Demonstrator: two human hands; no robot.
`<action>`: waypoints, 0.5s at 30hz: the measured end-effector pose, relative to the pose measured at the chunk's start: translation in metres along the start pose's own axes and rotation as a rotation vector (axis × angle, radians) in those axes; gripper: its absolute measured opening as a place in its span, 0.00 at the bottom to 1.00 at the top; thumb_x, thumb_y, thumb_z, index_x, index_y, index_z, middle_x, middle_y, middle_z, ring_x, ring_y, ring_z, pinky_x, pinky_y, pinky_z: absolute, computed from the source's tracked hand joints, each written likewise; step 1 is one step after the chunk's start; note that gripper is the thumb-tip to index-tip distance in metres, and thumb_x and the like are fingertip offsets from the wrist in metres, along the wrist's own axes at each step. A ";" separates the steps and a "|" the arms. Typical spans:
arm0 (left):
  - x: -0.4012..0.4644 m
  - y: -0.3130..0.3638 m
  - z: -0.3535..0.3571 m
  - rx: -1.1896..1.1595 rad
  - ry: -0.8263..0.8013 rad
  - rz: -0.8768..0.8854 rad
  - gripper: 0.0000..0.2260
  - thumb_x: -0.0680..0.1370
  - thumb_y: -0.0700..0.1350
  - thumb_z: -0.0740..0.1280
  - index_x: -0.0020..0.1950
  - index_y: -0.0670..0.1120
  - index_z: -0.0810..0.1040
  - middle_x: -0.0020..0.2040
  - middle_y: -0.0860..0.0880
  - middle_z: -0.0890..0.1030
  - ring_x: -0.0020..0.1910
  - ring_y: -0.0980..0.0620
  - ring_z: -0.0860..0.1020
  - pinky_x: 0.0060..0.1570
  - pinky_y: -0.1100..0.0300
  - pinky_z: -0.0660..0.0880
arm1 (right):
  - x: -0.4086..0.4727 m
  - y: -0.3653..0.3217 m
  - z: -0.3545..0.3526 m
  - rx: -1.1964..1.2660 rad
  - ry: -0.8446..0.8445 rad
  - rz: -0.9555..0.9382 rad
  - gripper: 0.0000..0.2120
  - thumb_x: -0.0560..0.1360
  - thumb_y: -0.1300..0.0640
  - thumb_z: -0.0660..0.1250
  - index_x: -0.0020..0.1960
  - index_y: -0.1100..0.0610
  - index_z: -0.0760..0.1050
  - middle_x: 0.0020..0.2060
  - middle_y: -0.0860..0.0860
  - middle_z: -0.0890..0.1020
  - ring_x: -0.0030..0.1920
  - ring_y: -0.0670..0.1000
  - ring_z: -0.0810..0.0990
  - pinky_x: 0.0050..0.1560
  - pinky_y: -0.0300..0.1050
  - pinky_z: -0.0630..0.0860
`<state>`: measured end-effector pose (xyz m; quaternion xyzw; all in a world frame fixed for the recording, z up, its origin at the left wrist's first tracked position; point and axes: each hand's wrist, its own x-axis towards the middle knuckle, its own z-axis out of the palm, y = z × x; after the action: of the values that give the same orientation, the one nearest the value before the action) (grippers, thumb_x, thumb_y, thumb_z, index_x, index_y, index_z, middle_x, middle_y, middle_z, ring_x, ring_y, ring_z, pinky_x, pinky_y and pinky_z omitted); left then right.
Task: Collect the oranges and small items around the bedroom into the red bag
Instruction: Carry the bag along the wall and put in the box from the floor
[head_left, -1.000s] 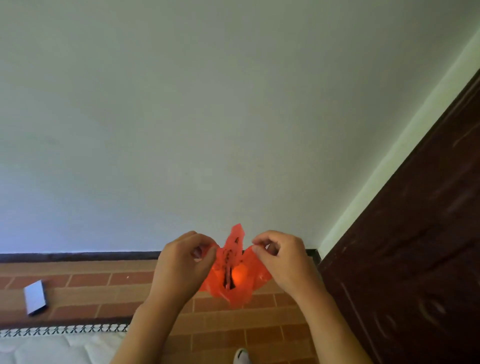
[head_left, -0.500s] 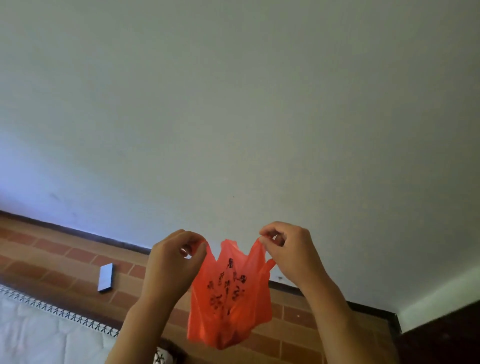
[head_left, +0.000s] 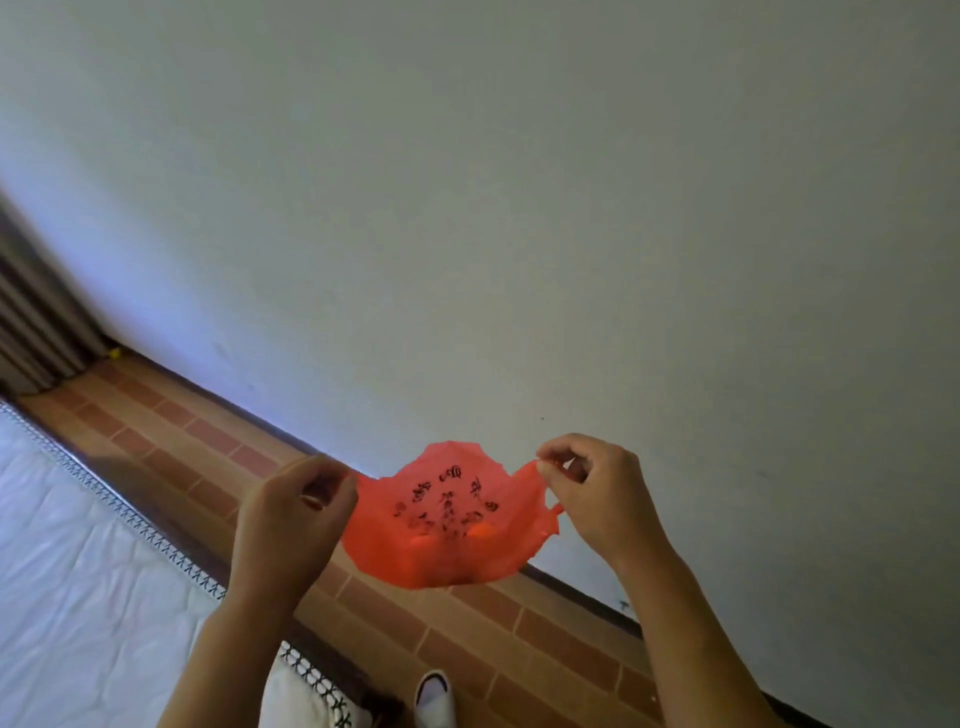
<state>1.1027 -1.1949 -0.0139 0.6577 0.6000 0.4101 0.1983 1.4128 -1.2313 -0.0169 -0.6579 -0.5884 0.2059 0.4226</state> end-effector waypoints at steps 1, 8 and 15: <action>0.008 -0.005 0.004 -0.001 0.006 0.003 0.10 0.74 0.38 0.76 0.40 0.53 0.85 0.34 0.58 0.83 0.33 0.58 0.81 0.37 0.53 0.81 | 0.011 0.000 0.006 -0.005 -0.009 -0.011 0.03 0.78 0.57 0.74 0.52 0.52 0.84 0.41 0.40 0.84 0.44 0.38 0.82 0.42 0.34 0.82; 0.079 -0.051 0.026 -0.043 0.032 -0.095 0.09 0.74 0.38 0.76 0.42 0.52 0.85 0.34 0.57 0.84 0.39 0.61 0.82 0.38 0.68 0.72 | 0.098 -0.012 0.044 -0.077 -0.087 -0.035 0.04 0.78 0.58 0.74 0.52 0.51 0.84 0.40 0.39 0.83 0.41 0.40 0.83 0.40 0.34 0.82; 0.174 -0.081 0.033 -0.091 0.034 -0.094 0.07 0.75 0.37 0.76 0.44 0.50 0.85 0.37 0.59 0.83 0.41 0.62 0.81 0.39 0.65 0.75 | 0.188 -0.040 0.092 -0.115 -0.105 -0.038 0.05 0.78 0.60 0.74 0.50 0.52 0.85 0.37 0.39 0.82 0.38 0.39 0.82 0.37 0.30 0.76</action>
<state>1.0681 -1.0057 -0.0416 0.6120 0.6141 0.4384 0.2369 1.3599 -1.0263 0.0061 -0.6582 -0.6328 0.1980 0.3565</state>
